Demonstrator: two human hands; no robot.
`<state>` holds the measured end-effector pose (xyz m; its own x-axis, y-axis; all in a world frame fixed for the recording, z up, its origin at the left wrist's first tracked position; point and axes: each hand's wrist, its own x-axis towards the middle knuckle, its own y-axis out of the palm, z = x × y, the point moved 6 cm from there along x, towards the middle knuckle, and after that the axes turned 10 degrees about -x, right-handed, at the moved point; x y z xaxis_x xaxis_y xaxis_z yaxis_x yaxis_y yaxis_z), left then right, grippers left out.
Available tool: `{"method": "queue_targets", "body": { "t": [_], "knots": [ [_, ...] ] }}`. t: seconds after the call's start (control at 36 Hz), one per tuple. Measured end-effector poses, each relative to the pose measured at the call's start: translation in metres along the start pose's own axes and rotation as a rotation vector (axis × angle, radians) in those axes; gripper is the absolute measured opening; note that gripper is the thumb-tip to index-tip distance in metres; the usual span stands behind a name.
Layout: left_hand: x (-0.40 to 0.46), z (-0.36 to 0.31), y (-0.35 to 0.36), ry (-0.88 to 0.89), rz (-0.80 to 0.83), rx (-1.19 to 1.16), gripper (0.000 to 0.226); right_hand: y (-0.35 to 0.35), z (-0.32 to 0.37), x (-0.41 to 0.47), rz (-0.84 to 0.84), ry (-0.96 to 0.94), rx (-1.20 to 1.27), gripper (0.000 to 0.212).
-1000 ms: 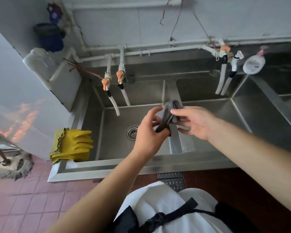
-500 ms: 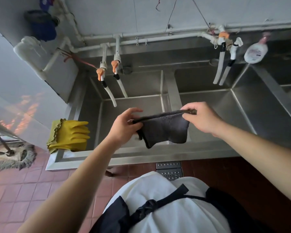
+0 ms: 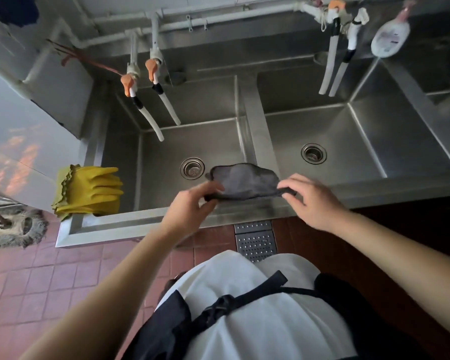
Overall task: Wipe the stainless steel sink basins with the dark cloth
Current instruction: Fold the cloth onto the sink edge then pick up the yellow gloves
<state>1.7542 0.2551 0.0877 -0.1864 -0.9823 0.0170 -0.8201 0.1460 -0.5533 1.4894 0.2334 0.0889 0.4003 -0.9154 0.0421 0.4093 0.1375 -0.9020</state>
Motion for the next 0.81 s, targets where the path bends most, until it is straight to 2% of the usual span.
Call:
{"method": "queue_targets", "body": {
  "t": [0.08, 0.17, 0.28, 0.39, 0.5, 0.58, 0.72, 0.81],
  "knots": [
    [-0.024, 0.028, 0.031, -0.15, 0.193, -0.037, 0.034, 0.047, -0.009, -0.032, 0.233, 0.059, 0.032, 0.017],
    [-0.034, 0.043, 0.04, -0.224, 0.19, -0.107, 0.039, 0.067, -0.013, -0.046, 0.282, 0.134, 0.081, 0.017],
    [-0.026, 0.049, 0.037, -0.261, 0.094, -0.211, 0.047, 0.063, -0.018, -0.037, 0.221, 0.199, 0.15, 0.015],
    [0.003, 0.06, 0.034, -0.281, -0.001, -0.226, 0.04, 0.058, -0.028, -0.001, 0.152, 0.27, 0.178, 0.018],
    [0.031, 0.088, 0.047, -0.427, -0.012, -0.124, 0.031, 0.077, -0.037, 0.035, 0.21, 0.337, 0.006, 0.021],
    [0.036, 0.102, 0.055, -0.486, 0.013, -0.047, 0.033, 0.092, -0.038, 0.041, 0.223, 0.388, -0.097, 0.02],
    [0.027, 0.104, 0.054, -0.486, -0.023, -0.045, 0.029, 0.098, -0.035, 0.032, 0.166, 0.413, -0.179, 0.024],
    [0.022, 0.093, 0.045, -0.427, -0.106, -0.036, 0.028, 0.088, -0.032, 0.027, 0.082, 0.409, -0.155, 0.027]
  ]
}}
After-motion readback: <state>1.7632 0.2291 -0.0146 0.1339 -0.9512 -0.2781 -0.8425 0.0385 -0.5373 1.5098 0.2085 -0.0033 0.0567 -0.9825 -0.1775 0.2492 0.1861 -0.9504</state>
